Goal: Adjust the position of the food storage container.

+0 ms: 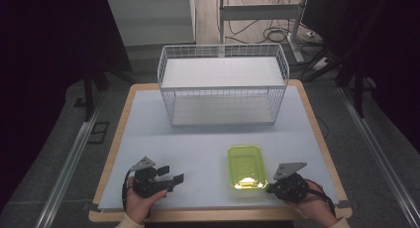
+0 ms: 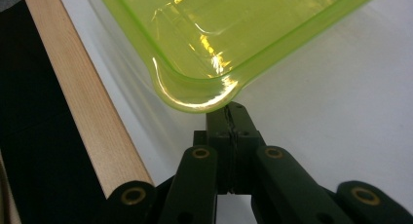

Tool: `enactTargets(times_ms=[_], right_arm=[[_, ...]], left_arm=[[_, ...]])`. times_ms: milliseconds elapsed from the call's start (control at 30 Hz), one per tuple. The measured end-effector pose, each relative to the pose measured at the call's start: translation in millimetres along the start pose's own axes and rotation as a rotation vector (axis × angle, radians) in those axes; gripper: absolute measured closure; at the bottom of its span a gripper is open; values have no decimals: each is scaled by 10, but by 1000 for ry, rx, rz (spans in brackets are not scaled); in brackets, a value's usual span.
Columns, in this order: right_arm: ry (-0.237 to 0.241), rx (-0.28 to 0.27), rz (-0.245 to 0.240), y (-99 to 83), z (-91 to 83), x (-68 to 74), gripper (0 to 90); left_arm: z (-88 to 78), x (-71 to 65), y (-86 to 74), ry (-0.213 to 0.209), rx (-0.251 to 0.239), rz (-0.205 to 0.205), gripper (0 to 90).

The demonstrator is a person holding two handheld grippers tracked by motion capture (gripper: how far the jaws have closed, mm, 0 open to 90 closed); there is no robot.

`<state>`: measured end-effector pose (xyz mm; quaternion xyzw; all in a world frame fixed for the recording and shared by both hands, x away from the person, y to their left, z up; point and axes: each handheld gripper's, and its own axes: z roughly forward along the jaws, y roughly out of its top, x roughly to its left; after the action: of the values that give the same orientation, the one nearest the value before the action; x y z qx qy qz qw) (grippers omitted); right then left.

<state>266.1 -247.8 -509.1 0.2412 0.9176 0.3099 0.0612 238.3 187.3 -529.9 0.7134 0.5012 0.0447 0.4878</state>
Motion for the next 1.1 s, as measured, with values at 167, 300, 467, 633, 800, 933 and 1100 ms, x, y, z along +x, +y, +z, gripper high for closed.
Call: enactTargets(times_ms=[167, 300, 467, 633, 800, 933, 1100], right_arm=[[13, 2, -20, 48, 49, 76, 900], [24, 0, -36, 97, 106, 142, 900], [31, -4, -52, 161, 173, 204, 900], [29, -9, -58, 224, 238, 260, 900], [29, -10, -55, 269, 295, 300, 900], [32, -14, -55, 314, 337, 341, 900], [33, -23, -67, 396, 410, 399, 900]], left_arm=[[-3, 0, 0, 1, 1, -1, 223], [-5, 3, 0, 1, 0, -3, 223], [-3, 1, 1, 1, 1, -1, 223], [-3, 5, 1, 1, 2, -1, 223], [-8, 12, 0, 0, 0, 0, 223], [-10, 14, 1, 0, 0, -1, 224], [-12, 13, 1, 0, 0, -3, 223]])
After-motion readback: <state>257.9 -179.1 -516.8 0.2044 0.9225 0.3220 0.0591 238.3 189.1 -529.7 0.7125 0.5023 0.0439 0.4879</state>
